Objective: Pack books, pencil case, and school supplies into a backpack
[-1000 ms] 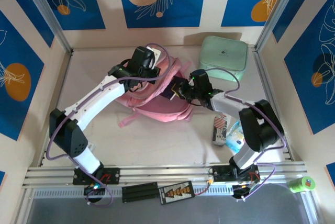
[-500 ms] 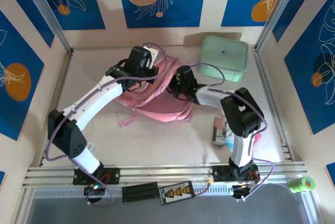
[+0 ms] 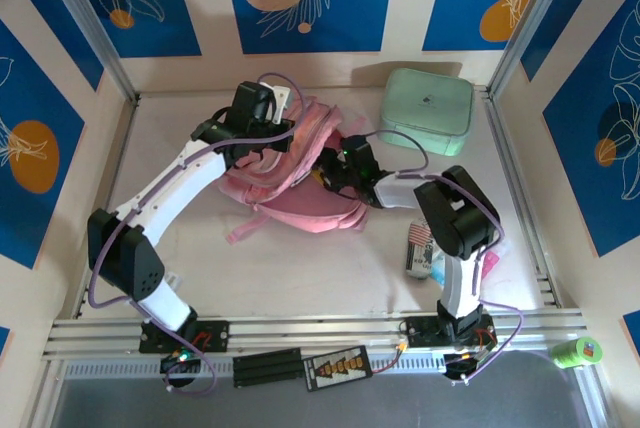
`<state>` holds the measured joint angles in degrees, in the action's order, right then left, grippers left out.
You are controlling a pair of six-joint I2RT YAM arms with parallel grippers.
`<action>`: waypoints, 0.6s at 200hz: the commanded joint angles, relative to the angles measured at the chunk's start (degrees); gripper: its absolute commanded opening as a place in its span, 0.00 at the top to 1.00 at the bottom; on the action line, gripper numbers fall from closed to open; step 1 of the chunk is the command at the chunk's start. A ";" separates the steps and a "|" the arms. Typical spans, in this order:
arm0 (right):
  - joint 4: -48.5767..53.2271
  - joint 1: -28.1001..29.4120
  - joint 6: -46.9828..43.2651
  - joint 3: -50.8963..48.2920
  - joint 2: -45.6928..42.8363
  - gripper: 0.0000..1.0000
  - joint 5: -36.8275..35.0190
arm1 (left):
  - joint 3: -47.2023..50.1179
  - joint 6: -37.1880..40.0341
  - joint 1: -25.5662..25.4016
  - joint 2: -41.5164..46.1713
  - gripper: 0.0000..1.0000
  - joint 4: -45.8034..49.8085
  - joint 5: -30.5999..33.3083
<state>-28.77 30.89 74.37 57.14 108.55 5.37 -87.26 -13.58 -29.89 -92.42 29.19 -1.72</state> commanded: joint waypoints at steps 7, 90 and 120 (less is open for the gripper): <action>0.49 -0.75 -1.71 -4.85 -7.57 0.34 -0.21 | -0.60 -1.43 1.29 1.02 1.00 -5.36 -1.19; 31.44 -6.18 -5.95 -21.13 -42.86 0.28 -16.02 | 11.41 -3.56 1.63 1.51 1.00 -9.18 -7.81; 39.50 -8.20 -11.51 -20.09 -50.09 0.27 -17.27 | 14.25 -5.63 1.68 -0.63 0.99 -11.03 -14.47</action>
<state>-0.80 23.53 68.77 36.56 62.11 -7.60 -74.46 -16.21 -29.54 -92.42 20.58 -10.76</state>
